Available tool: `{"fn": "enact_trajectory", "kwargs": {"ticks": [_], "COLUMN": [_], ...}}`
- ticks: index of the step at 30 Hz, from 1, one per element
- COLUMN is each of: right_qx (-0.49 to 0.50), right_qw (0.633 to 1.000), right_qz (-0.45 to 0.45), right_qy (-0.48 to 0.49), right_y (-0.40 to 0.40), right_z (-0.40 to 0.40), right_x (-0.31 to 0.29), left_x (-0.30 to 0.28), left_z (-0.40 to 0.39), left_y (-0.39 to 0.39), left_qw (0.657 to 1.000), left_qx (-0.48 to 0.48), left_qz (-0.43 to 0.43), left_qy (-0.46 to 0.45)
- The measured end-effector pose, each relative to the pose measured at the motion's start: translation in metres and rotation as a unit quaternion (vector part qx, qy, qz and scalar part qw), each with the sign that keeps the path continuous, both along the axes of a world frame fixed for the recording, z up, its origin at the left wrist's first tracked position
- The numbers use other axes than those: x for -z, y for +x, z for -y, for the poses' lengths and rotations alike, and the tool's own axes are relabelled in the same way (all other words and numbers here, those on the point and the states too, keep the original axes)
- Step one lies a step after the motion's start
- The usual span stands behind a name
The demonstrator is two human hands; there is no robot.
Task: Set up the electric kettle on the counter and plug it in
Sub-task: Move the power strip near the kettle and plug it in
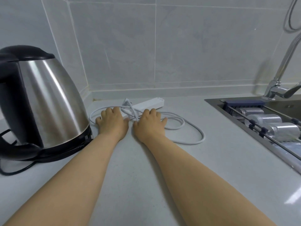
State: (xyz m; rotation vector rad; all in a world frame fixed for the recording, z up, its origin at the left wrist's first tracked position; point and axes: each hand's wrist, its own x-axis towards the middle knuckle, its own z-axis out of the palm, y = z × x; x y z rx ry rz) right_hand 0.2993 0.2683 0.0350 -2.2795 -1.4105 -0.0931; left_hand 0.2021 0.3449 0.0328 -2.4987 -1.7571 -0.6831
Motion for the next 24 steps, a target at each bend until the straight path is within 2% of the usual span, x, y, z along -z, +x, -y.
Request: {"fn": "enact_trajectory", "kwargs": {"ticks": [4, 8, 12, 16, 20, 24], "right_qx": [-0.023, -0.014, 0.006, 0.020, -0.004, -0.039], "right_qw": [0.998, 0.983, 0.931, 0.891, 0.886, 0.921], "right_qz": [0.033, 0.074, 0.128, 0.181, 0.142, -0.001], "right_qy": [0.051, 0.167, 0.342, 0.416, 0.441, 0.387], "right_y": [0.002, 0.012, 0.037, 0.069, 0.084, 0.089], "right_z": [0.003, 0.017, 0.039, 0.077, 0.113, 0.138], "right_x": [0.000, -0.005, -0.006, -0.016, -0.023, -0.030], "left_x": [0.001, -0.001, 0.000, -0.001, 0.001, -0.001], "left_z": [0.012, 0.035, 0.062, 0.086, 0.105, 0.123], "left_y": [-0.003, -0.007, -0.017, -0.038, -0.055, -0.069], "left_qw": [0.999, 0.995, 0.983, 0.958, 0.925, 0.901], "left_qx": [0.019, 0.039, 0.103, 0.201, 0.281, 0.317], "left_qz": [0.008, 0.000, 0.014, 0.021, 0.027, 0.010], "left_qy": [0.028, 0.092, 0.151, 0.204, 0.255, 0.297]}}
